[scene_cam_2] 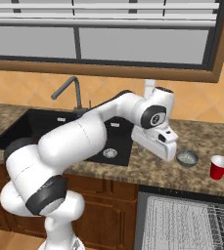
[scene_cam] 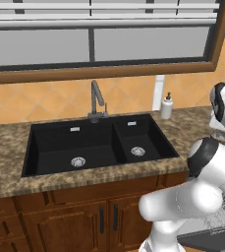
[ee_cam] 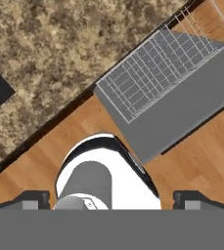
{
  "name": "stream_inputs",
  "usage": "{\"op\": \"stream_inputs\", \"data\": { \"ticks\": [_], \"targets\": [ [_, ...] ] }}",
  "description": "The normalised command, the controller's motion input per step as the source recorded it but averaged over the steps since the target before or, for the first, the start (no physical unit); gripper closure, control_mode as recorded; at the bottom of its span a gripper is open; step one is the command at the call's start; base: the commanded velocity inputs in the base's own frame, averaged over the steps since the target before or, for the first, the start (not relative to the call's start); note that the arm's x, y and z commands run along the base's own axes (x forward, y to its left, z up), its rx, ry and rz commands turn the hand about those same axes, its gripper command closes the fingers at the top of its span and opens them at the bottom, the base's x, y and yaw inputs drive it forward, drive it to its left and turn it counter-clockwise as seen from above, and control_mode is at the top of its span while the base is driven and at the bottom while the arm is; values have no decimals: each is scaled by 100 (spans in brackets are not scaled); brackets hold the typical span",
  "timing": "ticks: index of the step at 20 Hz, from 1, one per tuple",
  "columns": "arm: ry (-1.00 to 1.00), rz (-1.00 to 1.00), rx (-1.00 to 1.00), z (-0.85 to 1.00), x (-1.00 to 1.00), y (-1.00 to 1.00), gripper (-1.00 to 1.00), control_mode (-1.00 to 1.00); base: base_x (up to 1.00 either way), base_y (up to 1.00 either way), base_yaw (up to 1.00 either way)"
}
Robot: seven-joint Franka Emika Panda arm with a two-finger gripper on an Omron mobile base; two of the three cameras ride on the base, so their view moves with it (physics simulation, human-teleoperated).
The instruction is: Pick up the cup and bowl from the counter, place them in the dishwasher, and close the dishwasher door.
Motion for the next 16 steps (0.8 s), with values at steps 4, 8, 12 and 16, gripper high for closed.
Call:
{"op": "stream_inputs", "data": {
  "ticks": [4, 8, 12, 16],
  "targets": [
    [-27, -8, -9, 1, -37, -1, -100, -100, 0, 0, 0],
    [-19, -18, 0, -3, -48, -43, -100, -100, 0, 0, 0],
    [-3, -26, -2, -3, -2, -30, -100, -100, 0, 0, 0],
    [0, -35, 1, -19, 0, -55, -100, -100, 0, 0, 0]
  ]
}}
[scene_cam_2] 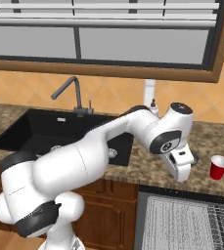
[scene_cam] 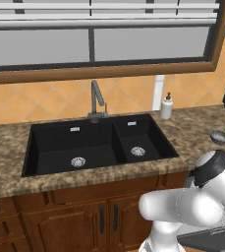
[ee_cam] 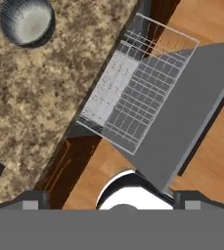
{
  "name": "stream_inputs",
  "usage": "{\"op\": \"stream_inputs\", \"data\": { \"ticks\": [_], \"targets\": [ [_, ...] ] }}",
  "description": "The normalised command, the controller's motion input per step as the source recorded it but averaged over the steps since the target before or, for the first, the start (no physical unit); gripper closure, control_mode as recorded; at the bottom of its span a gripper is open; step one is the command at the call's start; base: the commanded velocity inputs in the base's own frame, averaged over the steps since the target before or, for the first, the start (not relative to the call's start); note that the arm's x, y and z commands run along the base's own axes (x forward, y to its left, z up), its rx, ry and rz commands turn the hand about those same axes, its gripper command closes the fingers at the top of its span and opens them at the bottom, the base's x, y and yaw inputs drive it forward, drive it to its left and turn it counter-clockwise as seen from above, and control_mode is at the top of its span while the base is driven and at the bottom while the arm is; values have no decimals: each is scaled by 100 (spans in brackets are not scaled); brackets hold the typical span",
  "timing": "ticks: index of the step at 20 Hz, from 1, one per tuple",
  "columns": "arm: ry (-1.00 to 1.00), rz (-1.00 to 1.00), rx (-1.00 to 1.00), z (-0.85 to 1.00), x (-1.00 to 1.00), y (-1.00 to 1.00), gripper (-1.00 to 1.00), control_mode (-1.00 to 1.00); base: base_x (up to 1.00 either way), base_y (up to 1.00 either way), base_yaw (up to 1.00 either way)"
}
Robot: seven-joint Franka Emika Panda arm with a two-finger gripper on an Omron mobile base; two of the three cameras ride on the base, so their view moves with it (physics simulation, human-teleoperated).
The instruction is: Pick up the cup and bowl from the counter, place them in the dishwasher, and close the dishwasher door.
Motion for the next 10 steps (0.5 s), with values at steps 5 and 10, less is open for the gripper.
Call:
{"op": "stream_inputs", "data": {
  "ticks": [5, 10],
  "targets": [
    [-2, -28, 6, -4, 8, -99, -100, -100, 0, 0, 0],
    [-10, -13, -6, 0, 25, -71, -100, -100, 0, 0, 0]
  ]
}}
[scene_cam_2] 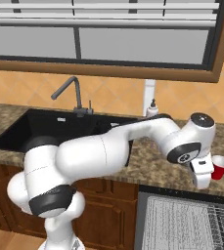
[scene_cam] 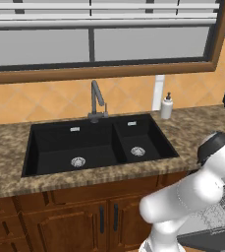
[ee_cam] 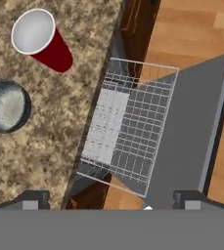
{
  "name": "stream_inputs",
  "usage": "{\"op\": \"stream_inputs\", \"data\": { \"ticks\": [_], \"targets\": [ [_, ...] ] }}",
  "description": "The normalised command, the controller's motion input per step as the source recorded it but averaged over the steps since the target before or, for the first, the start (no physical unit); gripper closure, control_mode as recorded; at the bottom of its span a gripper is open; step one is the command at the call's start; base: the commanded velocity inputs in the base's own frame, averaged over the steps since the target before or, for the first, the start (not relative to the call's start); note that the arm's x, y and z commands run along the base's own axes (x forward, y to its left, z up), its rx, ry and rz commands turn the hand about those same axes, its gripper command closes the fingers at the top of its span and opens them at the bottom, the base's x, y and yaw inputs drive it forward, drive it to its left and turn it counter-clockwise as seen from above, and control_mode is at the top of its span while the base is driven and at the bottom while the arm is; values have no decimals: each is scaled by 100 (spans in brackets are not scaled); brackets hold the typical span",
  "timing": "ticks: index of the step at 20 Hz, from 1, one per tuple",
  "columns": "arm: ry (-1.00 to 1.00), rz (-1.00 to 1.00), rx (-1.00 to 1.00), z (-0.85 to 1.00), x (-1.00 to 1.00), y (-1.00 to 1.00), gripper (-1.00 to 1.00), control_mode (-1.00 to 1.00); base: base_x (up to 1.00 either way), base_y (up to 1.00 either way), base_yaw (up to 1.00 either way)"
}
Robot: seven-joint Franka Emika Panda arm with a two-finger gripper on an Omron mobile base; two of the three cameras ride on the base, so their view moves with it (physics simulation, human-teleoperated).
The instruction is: Pick up the cup and bowl from the counter, place them in the dishwasher, and close the dishwasher door.
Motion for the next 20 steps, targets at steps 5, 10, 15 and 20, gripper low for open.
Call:
{"op": "stream_inputs", "data": {
  "ticks": [5, 10, 15, 20],
  "targets": [
    [-5, -10, -1, 0, 37, -68, -100, -100, 0, 0, 0],
    [-4, 0, 0, -4, 63, -16, -100, -100, 0, 0, 0],
    [0, 0, 0, -4, 66, 0, -100, -100, 0, 0, 0],
    [0, 0, 0, 0, 33, -4, -100, -100, 0, 0, 0]
  ]
}}
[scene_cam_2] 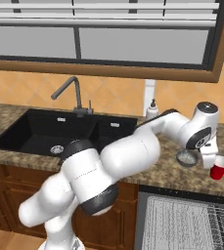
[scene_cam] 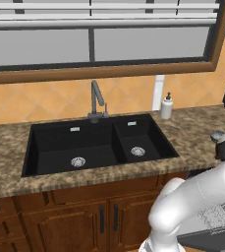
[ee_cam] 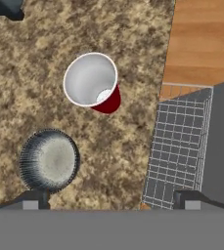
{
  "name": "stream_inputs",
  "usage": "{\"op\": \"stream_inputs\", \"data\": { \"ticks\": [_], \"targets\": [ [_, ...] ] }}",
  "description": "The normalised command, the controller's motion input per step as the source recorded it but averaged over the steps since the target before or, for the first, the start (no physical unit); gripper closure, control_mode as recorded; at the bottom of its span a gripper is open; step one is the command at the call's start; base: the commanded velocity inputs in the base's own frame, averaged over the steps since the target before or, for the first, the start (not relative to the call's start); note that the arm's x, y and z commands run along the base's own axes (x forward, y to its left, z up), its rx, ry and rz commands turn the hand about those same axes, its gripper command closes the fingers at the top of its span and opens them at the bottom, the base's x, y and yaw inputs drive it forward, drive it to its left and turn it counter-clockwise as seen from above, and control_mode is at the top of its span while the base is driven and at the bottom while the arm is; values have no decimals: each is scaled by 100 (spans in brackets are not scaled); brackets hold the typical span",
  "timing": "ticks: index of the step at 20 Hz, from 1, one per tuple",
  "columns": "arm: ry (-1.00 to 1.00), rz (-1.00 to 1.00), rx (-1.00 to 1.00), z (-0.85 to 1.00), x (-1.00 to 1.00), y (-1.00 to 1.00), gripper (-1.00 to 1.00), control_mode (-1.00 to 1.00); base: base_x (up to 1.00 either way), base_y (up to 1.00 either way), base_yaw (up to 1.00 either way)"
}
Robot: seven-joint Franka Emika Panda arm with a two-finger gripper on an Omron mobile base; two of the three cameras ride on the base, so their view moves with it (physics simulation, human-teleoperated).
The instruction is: Pick up the cup and bowl from the counter, place them in the dishwasher, and close the dishwasher door.
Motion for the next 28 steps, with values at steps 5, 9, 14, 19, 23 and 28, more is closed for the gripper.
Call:
{"op": "stream_inputs", "data": {
  "ticks": [5, 9, 14, 19, 23, 28],
  "targets": [
    [0, -1, 0, 0, -6, -21, -100, -100, 0, 0, 0],
    [0, -5, 0, -9, -7, -31, -100, -100, 0, 0, 0],
    [0, -10, 0, -38, -1, -24, -100, -100, 0, 0, 0],
    [0, -9, 0, -21, 1, -8, -100, -100, 0, 0, 0],
    [0, -11, 1, -3, 0, -22, -100, -100, 0, 0, 0],
    [0, -14, 3, -3, 12, -17, -100, -100, 0, 0, 0]
  ]
}}
